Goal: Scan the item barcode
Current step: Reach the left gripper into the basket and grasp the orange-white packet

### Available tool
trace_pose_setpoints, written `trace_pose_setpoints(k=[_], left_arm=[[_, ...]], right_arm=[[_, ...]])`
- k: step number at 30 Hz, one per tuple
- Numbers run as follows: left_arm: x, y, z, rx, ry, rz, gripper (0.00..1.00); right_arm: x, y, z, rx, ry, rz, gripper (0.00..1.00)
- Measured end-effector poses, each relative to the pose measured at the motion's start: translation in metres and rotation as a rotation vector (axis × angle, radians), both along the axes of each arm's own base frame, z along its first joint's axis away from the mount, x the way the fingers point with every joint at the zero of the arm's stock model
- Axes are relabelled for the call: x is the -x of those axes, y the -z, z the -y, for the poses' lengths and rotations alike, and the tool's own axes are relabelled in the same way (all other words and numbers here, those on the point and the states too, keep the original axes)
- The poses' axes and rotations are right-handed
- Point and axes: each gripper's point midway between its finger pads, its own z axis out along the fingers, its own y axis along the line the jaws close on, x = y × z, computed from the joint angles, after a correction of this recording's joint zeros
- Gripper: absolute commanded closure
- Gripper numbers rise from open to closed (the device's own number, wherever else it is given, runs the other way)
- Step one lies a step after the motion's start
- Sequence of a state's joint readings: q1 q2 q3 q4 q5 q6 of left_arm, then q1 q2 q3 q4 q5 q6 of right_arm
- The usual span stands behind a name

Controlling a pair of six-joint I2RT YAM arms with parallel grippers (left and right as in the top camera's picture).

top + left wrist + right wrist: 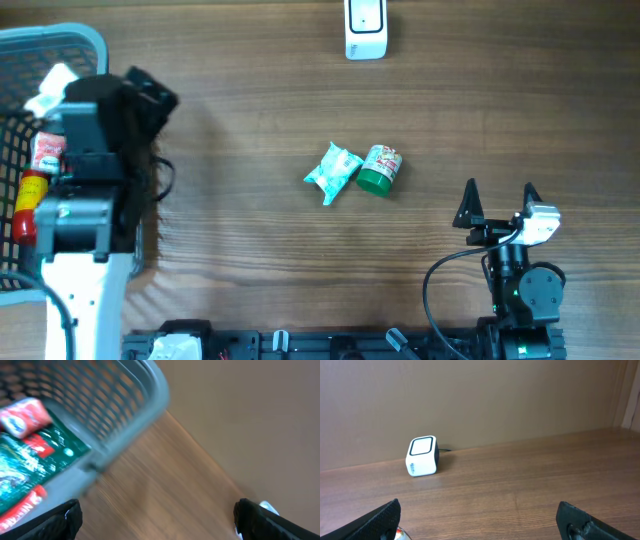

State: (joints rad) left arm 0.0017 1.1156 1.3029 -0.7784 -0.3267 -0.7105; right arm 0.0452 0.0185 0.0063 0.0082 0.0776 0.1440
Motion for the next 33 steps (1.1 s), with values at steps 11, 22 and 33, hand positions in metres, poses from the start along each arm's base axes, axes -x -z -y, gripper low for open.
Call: trace_pose_setpoints(k=[11,22,33], left_arm=[[0.041,0.009,-0.124,0.084,-0.377,0.006,0.0],[0.007,0.15,-0.191,0.255,-0.527,-0.303,0.11],[-0.02,0.263,-0.226,0.249,-0.594,-0.447,0.08]], right_arm=[[0.0,0.0,0.0,0.0,0.0,0.0,0.0],[0.0,0.0,0.0,0.0,0.0,0.0,0.0],[0.0,0.0,0.0,0.0,0.0,0.0,0.0]])
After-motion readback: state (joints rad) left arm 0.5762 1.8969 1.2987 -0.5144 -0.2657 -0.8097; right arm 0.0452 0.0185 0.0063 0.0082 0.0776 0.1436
